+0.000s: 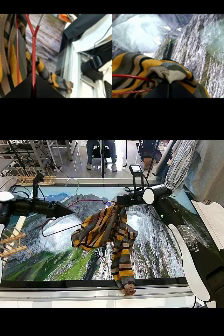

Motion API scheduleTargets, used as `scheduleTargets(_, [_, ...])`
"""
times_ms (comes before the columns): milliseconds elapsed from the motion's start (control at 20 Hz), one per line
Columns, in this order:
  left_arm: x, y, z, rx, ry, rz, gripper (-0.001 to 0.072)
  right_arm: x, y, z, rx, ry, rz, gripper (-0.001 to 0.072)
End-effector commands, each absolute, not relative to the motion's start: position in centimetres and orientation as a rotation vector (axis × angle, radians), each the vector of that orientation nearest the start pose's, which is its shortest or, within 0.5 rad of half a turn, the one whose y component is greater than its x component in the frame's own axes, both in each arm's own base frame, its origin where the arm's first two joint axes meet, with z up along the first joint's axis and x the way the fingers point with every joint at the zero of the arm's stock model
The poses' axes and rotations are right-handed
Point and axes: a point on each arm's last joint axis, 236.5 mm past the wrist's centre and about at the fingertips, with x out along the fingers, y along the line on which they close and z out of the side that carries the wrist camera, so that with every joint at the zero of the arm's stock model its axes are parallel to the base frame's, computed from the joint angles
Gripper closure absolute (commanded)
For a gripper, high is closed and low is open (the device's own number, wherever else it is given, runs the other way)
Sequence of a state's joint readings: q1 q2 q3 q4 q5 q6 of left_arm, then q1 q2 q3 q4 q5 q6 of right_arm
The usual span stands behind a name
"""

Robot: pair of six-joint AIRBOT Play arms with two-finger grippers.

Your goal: Fold the clothes and pants, and hang the long-sleeved shirts on hangers.

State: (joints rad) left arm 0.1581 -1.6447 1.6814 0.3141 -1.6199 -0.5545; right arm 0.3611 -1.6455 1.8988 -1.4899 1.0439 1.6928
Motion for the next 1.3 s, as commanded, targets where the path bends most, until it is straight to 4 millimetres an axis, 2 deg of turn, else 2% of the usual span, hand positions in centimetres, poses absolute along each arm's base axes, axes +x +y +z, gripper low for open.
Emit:
scheduleTargets(0, [42.5,-14.3,17.9,-0.23,0.654,-1.323,0.0698,52.3,21.0,14.3,0.002,0.832,0.328,0.0691])
scheduleTargets(100, [42.8,-13.6,18.0,-0.237,0.65,-1.305,0.0698,52.2,21.0,14.2,-0.003,0.837,0.33,0.0691])
scheduleTargets(200, [42.7,-13.7,17.9,-0.236,0.653,-1.31,0.0698,52.2,21.0,14.2,-0.004,0.839,0.329,0.0691])
scheduleTargets(600, [41.8,-16.9,17.9,-0.208,0.659,-1.375,0.0698,52.0,21.1,14.1,0.0,0.847,0.333,0.0691])
scheduleTargets(800, [44.8,-17.3,18.0,-0.212,0.601,-1.264,0.0698,51.3,22.2,14.1,0.009,0.862,0.384,0.0691])
scheduleTargets(900, [45.3,-17.7,17.9,-0.213,0.593,-1.25,0.0698,50.4,23.2,14.1,-0.028,0.871,0.426,0.0691])
scheduleTargets(1050, [43.8,-18.9,16.7,-0.221,0.648,-1.334,0.0697,49.5,24.7,15.3,-0.064,0.84,0.469,0.0691])
scheduleTargets(1150, [42.4,-19.5,15.5,-0.236,0.701,-1.406,0.0698,48.6,25.3,17.0,-0.091,0.803,0.496,0.0691])
scheduleTargets(1250, [41.2,-19.5,14.8,-0.249,0.743,-1.467,0.0698,48.4,24.4,18.8,-0.126,0.76,0.478,0.0691])
